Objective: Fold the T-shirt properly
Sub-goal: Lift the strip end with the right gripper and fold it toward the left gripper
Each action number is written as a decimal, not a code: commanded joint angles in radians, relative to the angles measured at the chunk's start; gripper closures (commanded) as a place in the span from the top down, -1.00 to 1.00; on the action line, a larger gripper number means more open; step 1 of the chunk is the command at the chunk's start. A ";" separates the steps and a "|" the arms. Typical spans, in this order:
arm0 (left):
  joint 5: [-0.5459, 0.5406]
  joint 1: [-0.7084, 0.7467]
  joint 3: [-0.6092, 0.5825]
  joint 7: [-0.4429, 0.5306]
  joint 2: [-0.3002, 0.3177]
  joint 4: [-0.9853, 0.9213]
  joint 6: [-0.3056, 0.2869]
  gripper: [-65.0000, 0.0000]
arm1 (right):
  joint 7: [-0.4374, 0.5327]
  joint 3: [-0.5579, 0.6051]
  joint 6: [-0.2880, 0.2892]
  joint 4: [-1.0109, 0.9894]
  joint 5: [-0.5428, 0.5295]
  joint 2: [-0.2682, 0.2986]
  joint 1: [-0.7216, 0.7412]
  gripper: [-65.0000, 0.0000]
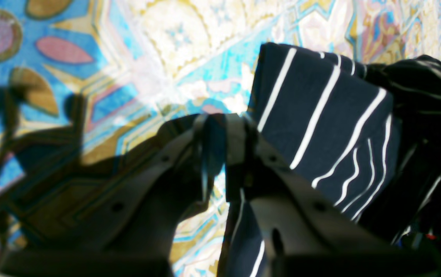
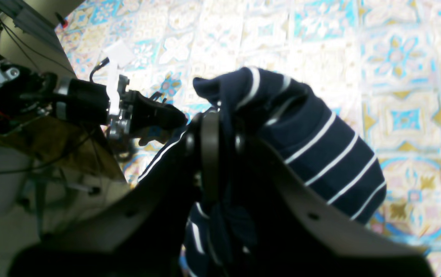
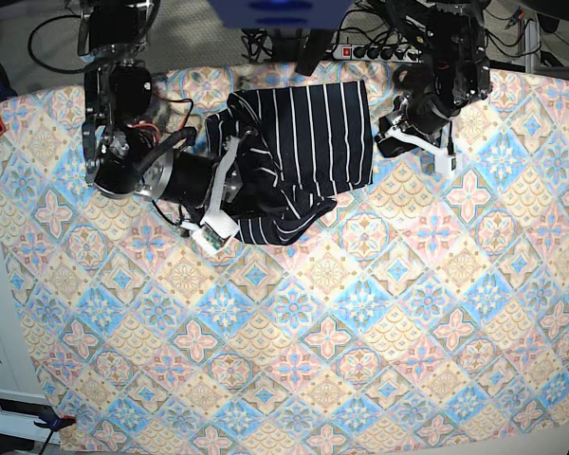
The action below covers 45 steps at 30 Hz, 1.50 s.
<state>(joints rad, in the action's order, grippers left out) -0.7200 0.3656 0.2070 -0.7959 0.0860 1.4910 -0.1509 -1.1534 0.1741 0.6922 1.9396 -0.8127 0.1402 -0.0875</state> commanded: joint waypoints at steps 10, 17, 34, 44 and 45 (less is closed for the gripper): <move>0.038 0.005 0.007 -0.020 0.005 -0.007 0.035 -0.78 | -0.030 0.078 0.006 0.024 0.034 0.057 0.050 -0.99; 0.040 -0.017 0.001 0.000 0.004 -0.017 0.035 -0.78 | -0.026 0.057 0.006 0.024 0.039 0.177 -0.010 -1.00; 0.038 -0.181 -0.152 0.003 -0.051 -0.186 0.035 -0.78 | 0.011 0.163 0.006 0.051 0.039 0.175 -0.054 -1.00; 0.030 -0.161 -0.180 0.068 -0.042 -0.191 0.038 -0.78 | 0.063 0.198 0.006 0.048 0.039 0.174 -0.025 -1.00; 0.030 -0.153 -0.165 0.071 -0.042 -0.191 0.038 -0.78 | 0.066 0.198 0.006 0.048 0.039 0.174 -0.022 -1.00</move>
<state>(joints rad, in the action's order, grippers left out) -0.7235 0.1871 0.0460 -0.6460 0.0452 1.3098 -0.1452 -1.1172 0.3740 0.6952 1.9701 -0.7460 0.3103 -0.1211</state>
